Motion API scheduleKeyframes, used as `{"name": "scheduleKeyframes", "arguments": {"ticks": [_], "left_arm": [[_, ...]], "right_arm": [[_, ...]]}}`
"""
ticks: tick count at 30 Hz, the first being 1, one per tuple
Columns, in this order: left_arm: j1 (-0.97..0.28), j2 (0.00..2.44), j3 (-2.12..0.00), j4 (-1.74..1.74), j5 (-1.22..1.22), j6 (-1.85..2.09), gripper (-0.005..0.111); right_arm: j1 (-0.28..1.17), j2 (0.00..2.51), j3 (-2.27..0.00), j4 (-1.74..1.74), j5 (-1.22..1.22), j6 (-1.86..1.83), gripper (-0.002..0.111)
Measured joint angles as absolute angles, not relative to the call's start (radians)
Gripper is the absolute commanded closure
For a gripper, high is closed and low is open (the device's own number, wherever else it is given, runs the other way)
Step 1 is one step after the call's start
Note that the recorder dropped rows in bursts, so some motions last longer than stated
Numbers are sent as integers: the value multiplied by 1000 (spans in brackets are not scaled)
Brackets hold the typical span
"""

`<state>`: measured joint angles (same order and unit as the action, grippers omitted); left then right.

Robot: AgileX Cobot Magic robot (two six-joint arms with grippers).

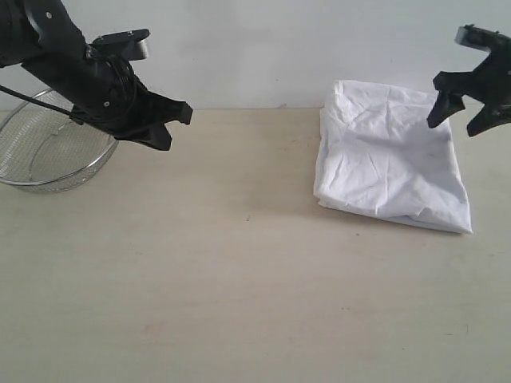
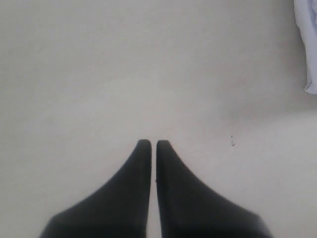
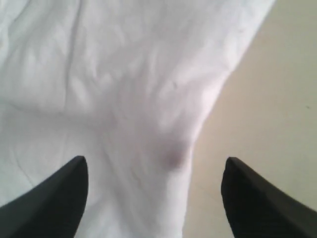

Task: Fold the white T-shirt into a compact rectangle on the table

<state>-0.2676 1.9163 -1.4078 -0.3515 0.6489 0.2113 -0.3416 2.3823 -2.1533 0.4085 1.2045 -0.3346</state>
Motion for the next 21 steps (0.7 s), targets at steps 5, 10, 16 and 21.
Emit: {"name": "scheduleKeyframes", "arguments": {"ticks": [5,10,16,21], "left_arm": [[-268,1916,-1408,-356,653,211,102],[-268,1911,-1406,-365,684,218,102],[-268,1886,-1406,-365,698,228,102],[-268,1883,-1406,-365,702,228,102]], "right_arm": [[-395,2310,-2000,436,1208,-322,41],[-397,2231,-1745,544,1215,-364,41],[-397,2086,-1459,644,1116,-453,41],[-397,2046,-1322,655,1003,-509,41]]}}
